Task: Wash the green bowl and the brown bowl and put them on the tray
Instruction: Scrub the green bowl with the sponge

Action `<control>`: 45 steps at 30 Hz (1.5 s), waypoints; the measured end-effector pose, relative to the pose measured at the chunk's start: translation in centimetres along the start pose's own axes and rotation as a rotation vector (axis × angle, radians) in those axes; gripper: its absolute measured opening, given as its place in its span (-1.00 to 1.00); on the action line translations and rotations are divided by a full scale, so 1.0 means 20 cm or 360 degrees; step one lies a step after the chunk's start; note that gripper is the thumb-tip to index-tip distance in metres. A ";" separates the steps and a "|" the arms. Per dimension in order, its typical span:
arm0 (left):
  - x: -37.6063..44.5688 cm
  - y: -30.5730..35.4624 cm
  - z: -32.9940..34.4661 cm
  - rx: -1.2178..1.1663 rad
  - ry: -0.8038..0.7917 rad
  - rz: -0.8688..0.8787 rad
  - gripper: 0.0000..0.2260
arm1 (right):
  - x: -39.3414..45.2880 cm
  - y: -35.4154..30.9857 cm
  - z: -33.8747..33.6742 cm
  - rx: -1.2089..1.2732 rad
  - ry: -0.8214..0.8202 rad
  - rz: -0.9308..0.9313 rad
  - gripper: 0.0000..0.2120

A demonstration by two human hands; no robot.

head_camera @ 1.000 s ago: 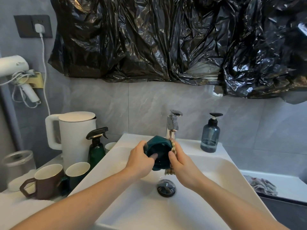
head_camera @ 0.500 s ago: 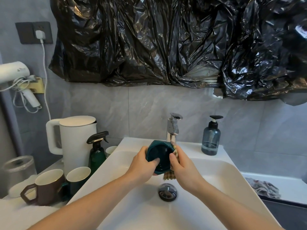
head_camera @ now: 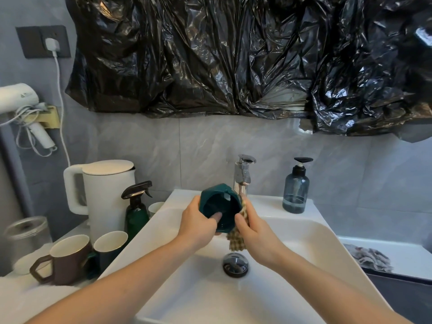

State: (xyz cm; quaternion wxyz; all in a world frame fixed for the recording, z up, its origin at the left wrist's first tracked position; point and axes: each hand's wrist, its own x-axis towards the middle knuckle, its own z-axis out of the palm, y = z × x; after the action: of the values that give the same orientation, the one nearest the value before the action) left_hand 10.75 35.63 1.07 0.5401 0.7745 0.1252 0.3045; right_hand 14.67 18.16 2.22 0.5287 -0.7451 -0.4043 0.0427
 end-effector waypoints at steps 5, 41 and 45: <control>-0.03 0.01 0.01 -0.0076 -0.0166 -0.0046 -0.57 | 0.01 0.00 0.02 -0.0130 0.0158 -0.0095 -0.53; -0.01 0.00 0.01 0.0127 -0.0051 0.0078 -0.70 | 0.02 0.00 0.01 -0.0265 0.0228 -0.0159 -0.47; 0.01 0.01 -0.01 -0.0075 0.0050 -0.0049 -0.69 | 0.00 0.00 0.04 0.0023 0.0024 -0.0089 -0.50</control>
State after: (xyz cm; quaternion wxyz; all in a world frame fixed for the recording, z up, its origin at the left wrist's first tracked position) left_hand 10.73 35.79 1.31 0.5607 0.7548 0.1383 0.3112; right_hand 14.21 18.75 1.88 0.5380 -0.7300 -0.4207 0.0253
